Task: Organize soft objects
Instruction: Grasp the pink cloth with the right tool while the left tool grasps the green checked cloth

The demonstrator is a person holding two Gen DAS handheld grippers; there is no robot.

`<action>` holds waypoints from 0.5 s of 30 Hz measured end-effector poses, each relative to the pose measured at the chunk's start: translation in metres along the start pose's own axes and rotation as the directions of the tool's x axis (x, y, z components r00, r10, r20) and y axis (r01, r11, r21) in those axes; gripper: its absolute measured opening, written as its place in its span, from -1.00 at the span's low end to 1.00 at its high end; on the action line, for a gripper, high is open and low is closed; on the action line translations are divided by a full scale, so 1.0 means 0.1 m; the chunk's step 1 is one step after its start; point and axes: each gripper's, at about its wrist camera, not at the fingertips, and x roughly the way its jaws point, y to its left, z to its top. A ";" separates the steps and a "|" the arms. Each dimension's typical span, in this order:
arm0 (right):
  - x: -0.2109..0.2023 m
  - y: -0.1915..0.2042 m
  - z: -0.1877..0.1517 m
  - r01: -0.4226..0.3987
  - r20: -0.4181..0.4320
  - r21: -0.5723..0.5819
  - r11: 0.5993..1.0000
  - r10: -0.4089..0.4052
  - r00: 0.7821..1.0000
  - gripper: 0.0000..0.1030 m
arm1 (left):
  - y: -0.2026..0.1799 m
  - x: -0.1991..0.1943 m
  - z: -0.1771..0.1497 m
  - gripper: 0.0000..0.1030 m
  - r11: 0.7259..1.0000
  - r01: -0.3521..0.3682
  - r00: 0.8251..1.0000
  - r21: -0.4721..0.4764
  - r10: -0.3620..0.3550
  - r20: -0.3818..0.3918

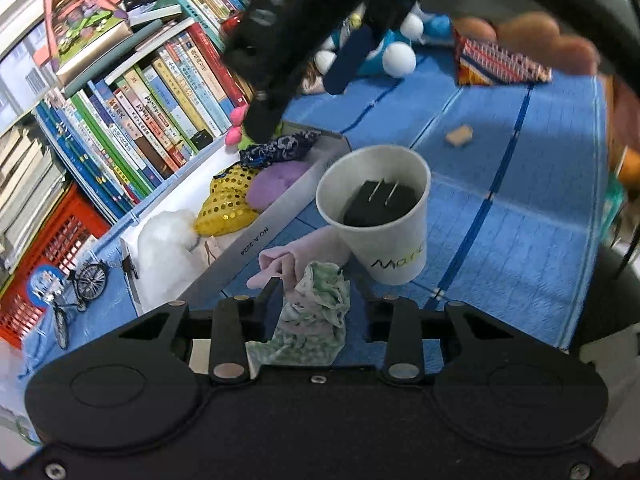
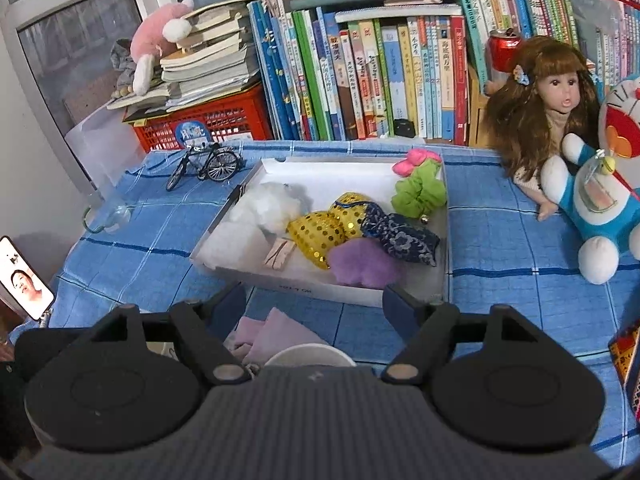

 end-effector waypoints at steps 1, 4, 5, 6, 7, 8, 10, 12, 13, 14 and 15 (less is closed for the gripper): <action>0.01 0.01 0.00 -0.001 -0.003 -0.002 1.000 0.001 1.000 0.64 | -0.02 0.04 0.00 -0.31 1.000 -0.008 1.000 0.002 0.008 -0.009; 0.06 0.02 -0.02 -0.009 -0.014 -0.004 1.000 0.008 1.000 0.64 | -0.03 0.16 0.02 -0.29 1.000 -0.007 0.999 -0.007 0.006 -0.036; 0.07 0.02 -0.03 -0.010 -0.017 -0.003 1.000 0.010 1.000 0.64 | -0.03 0.19 0.02 -0.29 1.000 0.000 0.999 -0.007 0.000 -0.044; 0.09 0.02 -0.03 -0.010 -0.020 -0.002 1.000 0.010 1.000 0.64 | -0.05 0.22 0.02 -0.32 1.000 0.008 0.999 -0.006 -0.008 -0.050; 0.10 0.01 -0.04 -0.011 -0.023 0.000 1.000 0.011 1.000 0.64 | -0.03 0.24 0.02 -0.35 1.000 0.016 0.998 -0.006 -0.016 -0.055; 0.11 0.00 -0.04 -0.011 -0.026 0.001 1.000 0.011 1.000 0.64 | -0.04 0.26 0.02 -0.36 1.000 0.018 0.998 -0.010 -0.019 -0.061; 0.14 -0.02 -0.05 -0.009 -0.033 0.009 1.000 0.010 0.999 0.64 | -0.04 0.30 0.02 -0.50 1.000 0.020 0.997 -0.015 -0.021 -0.068; 0.18 -0.06 -0.05 -0.016 -0.041 0.024 1.000 0.017 0.999 0.64 | -0.03 0.32 0.02 -0.66 0.999 0.015 0.998 -0.030 -0.017 -0.067; 0.19 -0.08 -0.06 -0.020 -0.046 0.033 0.999 0.021 0.999 0.64 | -0.03 0.31 0.02 -0.69 0.999 0.011 0.998 -0.036 -0.013 -0.064; 0.21 -0.09 -0.06 -0.025 -0.052 0.041 0.999 0.027 0.998 0.64 | -0.03 0.30 0.02 -0.72 0.999 0.010 0.998 -0.038 -0.012 -0.061; 0.22 -0.10 -0.06 -0.030 -0.058 0.047 0.998 0.033 0.998 0.64 | -0.03 0.28 0.02 -0.84 0.999 0.010 0.998 -0.040 -0.012 -0.055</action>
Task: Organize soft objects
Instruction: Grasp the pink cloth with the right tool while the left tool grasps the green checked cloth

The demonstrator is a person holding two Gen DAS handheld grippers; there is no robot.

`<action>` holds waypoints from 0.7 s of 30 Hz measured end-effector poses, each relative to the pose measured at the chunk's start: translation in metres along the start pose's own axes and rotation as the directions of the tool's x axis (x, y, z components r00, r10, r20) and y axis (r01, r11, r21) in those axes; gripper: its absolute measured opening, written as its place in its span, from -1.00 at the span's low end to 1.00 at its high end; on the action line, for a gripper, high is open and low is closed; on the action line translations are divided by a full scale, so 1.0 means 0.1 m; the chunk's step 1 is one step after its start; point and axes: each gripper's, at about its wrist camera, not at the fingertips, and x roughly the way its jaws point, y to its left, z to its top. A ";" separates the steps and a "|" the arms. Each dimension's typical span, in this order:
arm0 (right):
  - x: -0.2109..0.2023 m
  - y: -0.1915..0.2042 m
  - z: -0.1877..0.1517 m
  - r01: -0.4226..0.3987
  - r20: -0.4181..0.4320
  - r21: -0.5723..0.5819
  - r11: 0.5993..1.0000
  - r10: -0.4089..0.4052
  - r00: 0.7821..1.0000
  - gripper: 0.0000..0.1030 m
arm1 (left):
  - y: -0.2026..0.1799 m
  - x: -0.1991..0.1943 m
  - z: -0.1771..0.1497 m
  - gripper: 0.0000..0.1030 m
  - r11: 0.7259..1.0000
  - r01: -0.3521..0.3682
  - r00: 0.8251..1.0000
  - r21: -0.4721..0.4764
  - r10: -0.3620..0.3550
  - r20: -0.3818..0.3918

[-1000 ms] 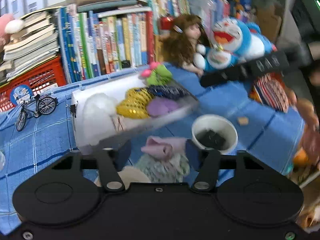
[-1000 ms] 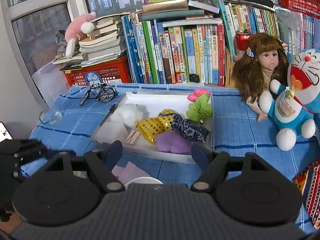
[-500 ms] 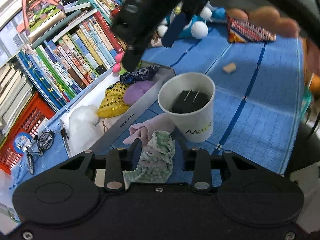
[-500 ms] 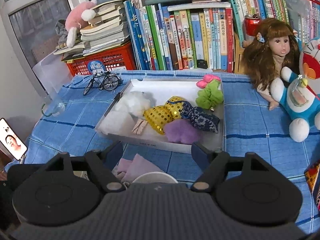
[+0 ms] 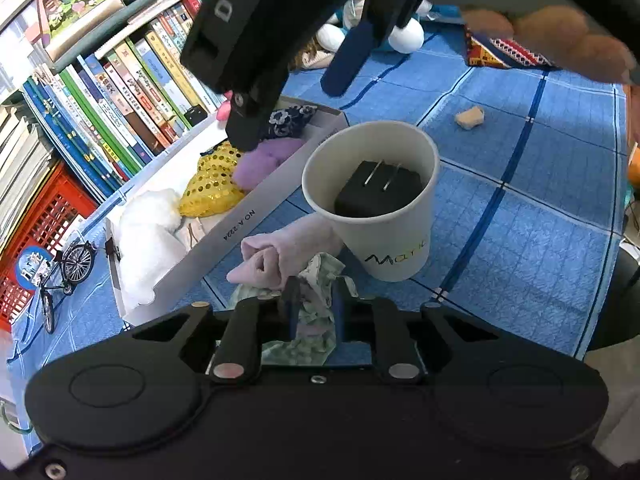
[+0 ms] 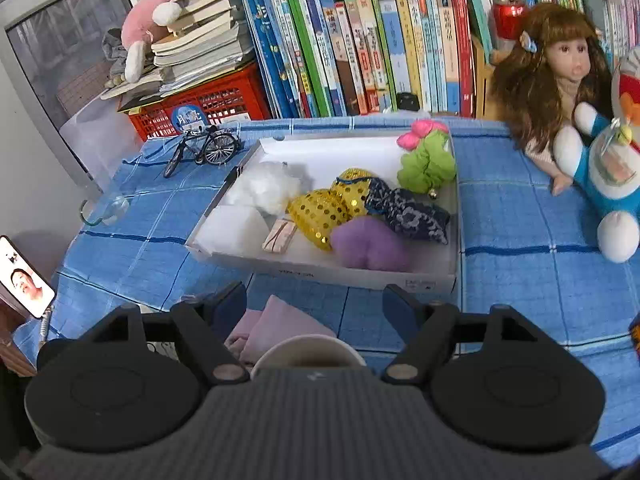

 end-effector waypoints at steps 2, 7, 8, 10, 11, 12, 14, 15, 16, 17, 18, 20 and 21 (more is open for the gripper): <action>0.03 0.01 0.00 -0.007 -0.011 0.007 1.000 0.007 1.000 0.64 | -0.01 -0.05 -0.02 -0.91 1.000 0.008 1.000 -0.008 -0.008 0.008; 0.13 0.08 0.01 -0.024 -0.048 -0.005 1.000 0.024 0.999 0.64 | -0.06 -0.14 -0.13 -0.93 1.000 0.023 1.000 -0.012 -0.023 0.017; 0.15 0.11 0.00 -0.024 -0.058 -0.015 1.000 0.023 0.998 0.64 | -0.07 -0.16 -0.17 -0.92 0.999 0.026 1.000 -0.017 -0.026 0.018; 0.23 0.18 0.02 -0.021 -0.086 -0.041 0.999 0.017 0.996 0.64 | -0.11 -0.19 -0.23 -0.92 0.999 0.033 0.999 -0.022 -0.033 0.021; 0.28 0.24 0.03 -0.019 -0.104 -0.054 0.998 0.013 0.995 0.64 | -0.12 -0.20 -0.26 -0.92 0.999 0.034 0.999 -0.026 -0.033 0.023; 0.34 0.29 0.05 -0.013 -0.127 -0.068 0.998 0.005 0.992 0.64 | -0.14 -0.21 -0.29 -0.92 0.999 0.037 0.999 -0.029 -0.037 0.024; 0.44 0.38 0.06 -0.005 -0.162 -0.094 0.996 -0.011 0.987 0.64 | -0.15 -0.24 -0.34 -0.92 0.998 0.054 0.998 -0.041 -0.053 0.026; 0.50 0.42 0.07 -0.001 -0.180 -0.107 0.994 -0.018 0.983 0.63 | -0.16 -0.25 -0.37 -0.91 0.997 0.061 0.998 -0.048 -0.060 0.026; 0.57 0.47 0.08 0.012 -0.199 -0.122 0.992 -0.036 0.979 0.62 | -0.16 -0.25 -0.40 -0.90 0.996 0.065 0.998 -0.055 -0.064 0.027; 0.62 0.49 0.08 0.027 -0.211 -0.132 0.991 -0.054 0.976 0.62 | -0.16 -0.27 -0.44 -0.88 0.996 0.065 0.998 -0.064 -0.063 0.030; 0.68 0.51 0.08 0.047 -0.227 -0.140 0.989 -0.078 0.971 0.62 | -0.15 -0.28 -0.46 -0.85 0.995 0.063 0.997 -0.072 -0.061 0.036; 0.76 0.51 0.07 0.067 -0.255 -0.152 0.986 -0.105 0.961 0.53 | -0.15 -0.33 -0.51 -0.79 0.994 0.052 0.997 -0.092 -0.047 0.060; 0.80 0.51 0.06 0.074 -0.271 -0.156 0.985 -0.115 0.956 0.44 | -0.15 -0.35 -0.53 -0.78 0.994 0.046 0.997 -0.094 -0.039 0.072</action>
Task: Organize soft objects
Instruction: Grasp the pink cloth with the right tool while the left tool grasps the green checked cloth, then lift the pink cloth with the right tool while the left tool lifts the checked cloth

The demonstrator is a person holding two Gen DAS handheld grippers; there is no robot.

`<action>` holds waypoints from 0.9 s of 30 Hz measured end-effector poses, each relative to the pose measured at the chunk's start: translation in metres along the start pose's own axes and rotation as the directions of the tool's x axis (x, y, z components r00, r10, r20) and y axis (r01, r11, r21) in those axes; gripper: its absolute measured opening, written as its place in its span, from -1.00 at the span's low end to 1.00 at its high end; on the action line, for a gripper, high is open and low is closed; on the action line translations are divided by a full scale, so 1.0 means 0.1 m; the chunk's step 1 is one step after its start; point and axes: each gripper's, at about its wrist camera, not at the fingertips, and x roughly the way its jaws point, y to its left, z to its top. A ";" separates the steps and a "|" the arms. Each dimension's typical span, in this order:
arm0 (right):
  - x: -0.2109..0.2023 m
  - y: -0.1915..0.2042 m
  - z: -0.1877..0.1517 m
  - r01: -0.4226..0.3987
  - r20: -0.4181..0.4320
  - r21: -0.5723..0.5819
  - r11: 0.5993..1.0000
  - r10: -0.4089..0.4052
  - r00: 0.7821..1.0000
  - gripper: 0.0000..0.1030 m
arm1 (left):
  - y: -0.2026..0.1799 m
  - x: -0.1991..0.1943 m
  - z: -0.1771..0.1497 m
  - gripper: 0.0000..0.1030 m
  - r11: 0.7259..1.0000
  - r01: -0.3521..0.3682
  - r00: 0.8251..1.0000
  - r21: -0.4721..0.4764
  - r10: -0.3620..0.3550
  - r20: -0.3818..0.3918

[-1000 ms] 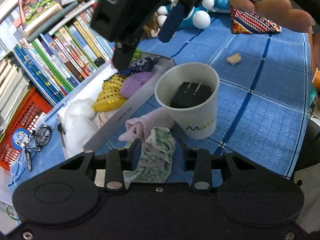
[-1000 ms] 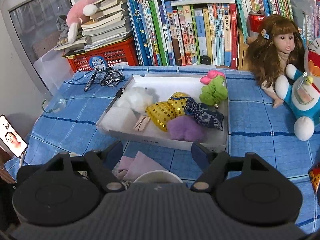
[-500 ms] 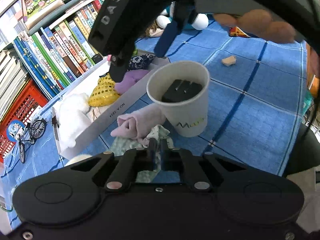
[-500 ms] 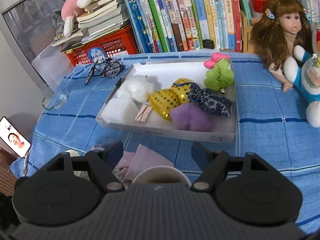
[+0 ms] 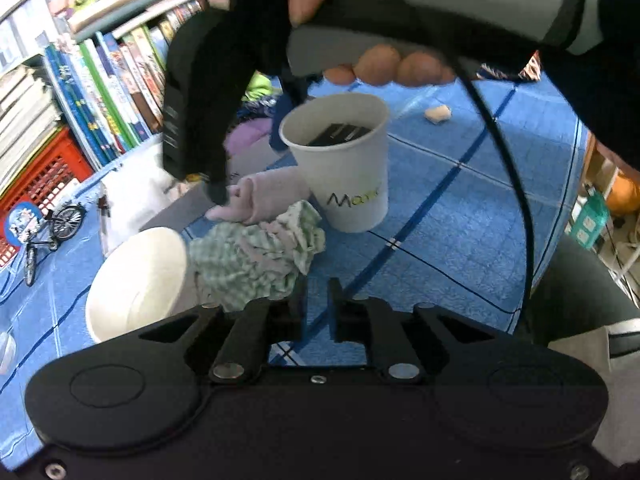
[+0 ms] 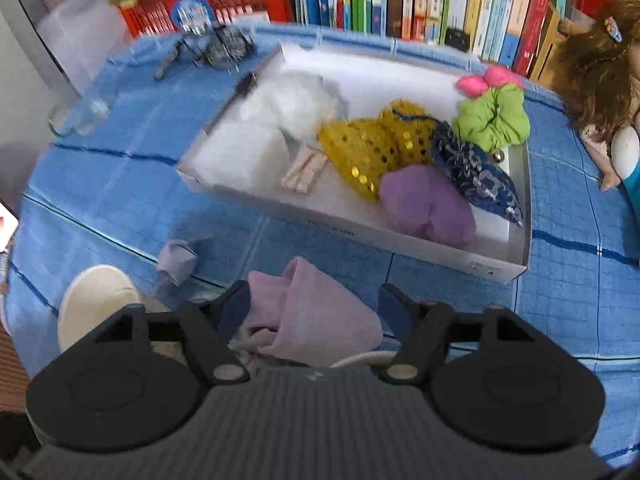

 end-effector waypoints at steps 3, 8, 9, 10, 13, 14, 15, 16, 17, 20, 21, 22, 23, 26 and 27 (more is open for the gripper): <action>0.07 0.02 0.00 -0.007 -0.033 -0.009 1.000 0.006 0.999 0.37 | -0.02 -0.04 -0.04 -0.63 0.998 -0.056 0.998 0.019 0.055 0.044; 0.09 0.09 0.04 -0.021 -0.056 -0.015 1.000 0.020 0.998 0.33 | -0.03 0.01 -0.03 -0.29 0.993 -0.115 0.990 0.012 0.114 0.079; 0.08 0.09 0.04 -0.032 -0.058 -0.012 0.999 0.032 0.998 0.33 | -0.04 0.01 -0.03 -0.29 0.993 -0.118 0.989 0.010 0.117 0.085; 0.07 0.10 0.05 -0.040 -0.061 -0.013 0.999 0.039 0.997 0.33 | -0.05 0.02 -0.02 -0.28 0.993 -0.118 0.989 0.011 0.116 0.090; 0.13 0.15 0.06 -0.029 -0.078 -0.035 0.999 0.026 0.997 0.36 | -0.08 0.06 -0.02 -0.24 0.993 -0.117 0.989 0.015 0.115 0.091; 0.16 0.18 0.06 -0.016 -0.087 -0.050 0.999 0.012 0.996 0.36 | -0.09 0.07 -0.01 -0.24 0.992 -0.123 0.988 0.018 0.121 0.093; 0.19 0.20 0.06 -0.006 -0.095 -0.060 0.998 0.000 0.995 0.36 | -0.10 0.08 -0.01 -0.23 0.991 -0.132 0.987 0.021 0.130 0.097; 0.22 0.21 0.06 0.002 -0.103 -0.064 0.998 -0.009 0.995 0.22 | -0.12 0.09 -0.01 -0.21 0.990 -0.139 0.986 0.023 0.136 0.101; 0.24 0.21 0.06 0.008 -0.106 -0.060 0.998 -0.014 0.994 0.04 | -0.12 0.10 -0.01 -0.20 0.989 -0.146 0.984 0.027 0.143 0.106; 0.20 0.19 0.07 -0.023 -0.091 -0.016 1.000 0.021 0.996 -0.49 | -0.13 0.13 0.00 -0.12 0.986 -0.167 0.980 0.029 0.162 0.115; 0.16 0.19 0.08 -0.020 -0.075 -0.009 1.000 0.020 0.997 -0.56 | -0.13 0.14 0.00 -0.11 0.984 -0.175 0.978 0.034 0.170 0.118; 0.11 0.19 0.08 -0.014 -0.055 -0.008 1.000 0.014 0.998 -0.60 | -0.14 0.16 0.01 -0.10 0.982 -0.187 0.976 0.041 0.181 0.119; 0.07 0.19 0.08 -0.007 -0.037 -0.004 1.000 0.007 0.999 -0.61 | -0.15 0.16 0.00 -0.07 0.980 -0.195 0.975 0.046 0.188 0.121; -0.07 0.10 0.07 -0.036 0.004 0.031 0.999 0.036 0.999 -0.63 | -0.15 0.21 0.02 0.01 0.977 -0.205 0.972 0.057 0.197 0.126; -0.12 0.07 0.07 -0.049 0.017 0.038 0.998 0.049 0.999 -0.63 | -0.18 0.21 0.03 0.04 0.976 -0.208 0.971 0.061 0.199 0.129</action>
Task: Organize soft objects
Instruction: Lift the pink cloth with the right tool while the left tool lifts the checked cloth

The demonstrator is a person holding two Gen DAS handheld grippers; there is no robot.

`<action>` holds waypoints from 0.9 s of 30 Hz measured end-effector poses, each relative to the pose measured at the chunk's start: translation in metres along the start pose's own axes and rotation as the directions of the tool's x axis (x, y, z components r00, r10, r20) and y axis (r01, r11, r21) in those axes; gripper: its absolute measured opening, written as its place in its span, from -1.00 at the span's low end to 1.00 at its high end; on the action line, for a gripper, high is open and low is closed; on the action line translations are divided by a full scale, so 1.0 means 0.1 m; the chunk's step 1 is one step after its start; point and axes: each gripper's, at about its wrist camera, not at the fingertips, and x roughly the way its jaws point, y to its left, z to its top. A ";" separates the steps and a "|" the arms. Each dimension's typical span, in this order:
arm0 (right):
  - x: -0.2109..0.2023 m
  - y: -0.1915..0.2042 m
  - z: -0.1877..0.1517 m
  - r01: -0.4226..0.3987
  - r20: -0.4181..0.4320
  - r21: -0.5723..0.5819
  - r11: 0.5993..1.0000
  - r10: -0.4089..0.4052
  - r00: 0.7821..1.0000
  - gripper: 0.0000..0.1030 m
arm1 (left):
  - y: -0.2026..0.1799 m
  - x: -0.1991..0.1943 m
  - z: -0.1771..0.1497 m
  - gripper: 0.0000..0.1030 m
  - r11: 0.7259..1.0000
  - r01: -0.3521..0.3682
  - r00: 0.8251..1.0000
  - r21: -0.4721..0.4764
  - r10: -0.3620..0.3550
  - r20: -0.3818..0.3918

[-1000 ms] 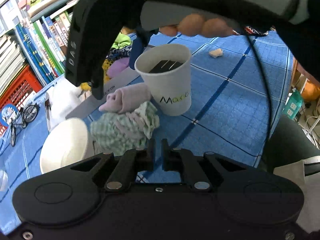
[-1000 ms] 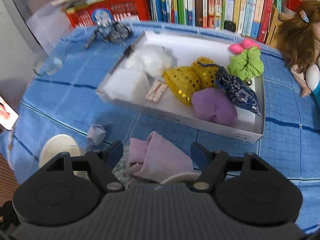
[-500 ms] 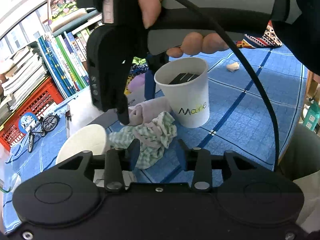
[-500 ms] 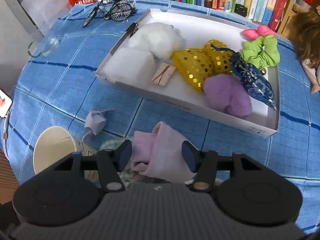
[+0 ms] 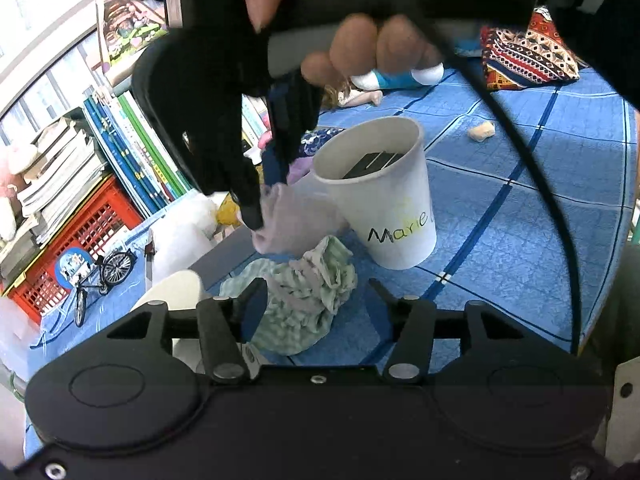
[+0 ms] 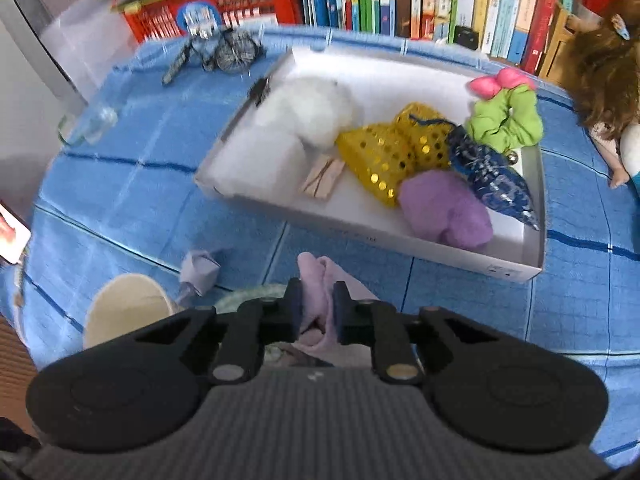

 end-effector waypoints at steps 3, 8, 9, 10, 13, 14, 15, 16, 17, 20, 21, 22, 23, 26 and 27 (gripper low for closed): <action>-0.15 -0.07 -0.03 -0.027 0.044 0.023 0.999 0.026 0.999 -0.64 | -0.06 0.06 0.01 0.21 1.000 -0.017 1.000 0.021 0.017 0.006; -0.40 -0.20 -0.07 -0.097 0.123 0.064 0.993 0.089 0.988 -0.64 | -0.16 0.18 0.02 0.18 0.998 -0.039 0.999 0.048 0.038 0.012; -0.45 -0.23 -0.08 -0.106 0.138 0.073 0.992 0.095 0.986 -0.64 | -0.17 0.20 0.02 0.11 0.998 -0.038 0.999 0.048 0.038 0.014; -0.50 -0.26 -0.09 -0.116 0.153 0.081 0.990 0.103 0.983 -0.64 | -0.19 0.21 0.02 0.02 0.997 -0.046 0.999 0.054 0.046 0.018; -0.64 -0.34 -0.14 -0.138 0.196 0.093 0.986 0.118 0.974 -0.64 | -0.22 0.24 0.02 -0.26 0.994 -0.083 0.996 0.070 0.081 0.028; -0.67 -0.36 -0.16 -0.140 0.208 0.096 0.985 0.118 0.971 -0.64 | -0.23 0.24 0.02 -0.35 0.993 -0.090 0.996 0.074 0.088 0.034; -0.71 -0.39 -0.18 -0.141 0.222 0.104 0.985 0.115 0.968 -0.65 | -0.23 0.23 0.03 -0.50 0.993 -0.093 0.995 0.072 0.090 0.041; -0.74 -0.42 -0.19 -0.143 0.233 0.110 0.984 0.114 0.966 -0.65 | -0.21 0.20 0.03 -0.52 0.995 -0.082 0.996 0.060 0.080 0.043; -0.78 -0.45 -0.21 -0.147 0.247 0.118 0.982 0.114 0.962 -0.66 | -0.20 0.19 0.04 -0.53 0.996 -0.071 0.997 0.047 0.069 0.041; -0.86 -0.54 -0.26 -0.148 0.279 0.143 0.979 0.104 0.955 -0.68 | -0.19 0.11 0.05 -0.56 0.997 -0.068 0.996 0.041 0.066 0.054; -0.89 -0.58 -0.27 -0.146 0.292 0.150 0.978 0.097 0.952 -0.69 | -0.18 0.08 0.05 -0.56 0.997 -0.066 0.996 0.036 0.063 0.059; -0.91 -0.61 -0.28 -0.139 0.306 0.159 0.977 0.085 0.948 -0.69 | -0.18 0.04 0.05 -0.56 0.998 -0.057 0.996 0.032 0.055 0.063; -0.94 -0.65 -0.29 -0.132 0.318 0.167 0.977 0.073 0.945 -0.70 | -0.18 0.00 0.05 -0.56 0.999 -0.048 0.997 0.025 0.046 0.068; -1.00 -0.78 -0.33 -0.124 0.340 0.192 0.973 0.053 0.939 -0.70 | -0.17 -0.14 0.04 -0.56 1.000 -0.019 0.997 0.006 0.019 0.077; -1.02 -0.82 -0.36 -0.123 0.346 0.200 0.972 0.047 0.937 -0.70 | -0.17 -0.19 0.04 -0.56 1.000 -0.002 0.997 -0.001 0.002 0.080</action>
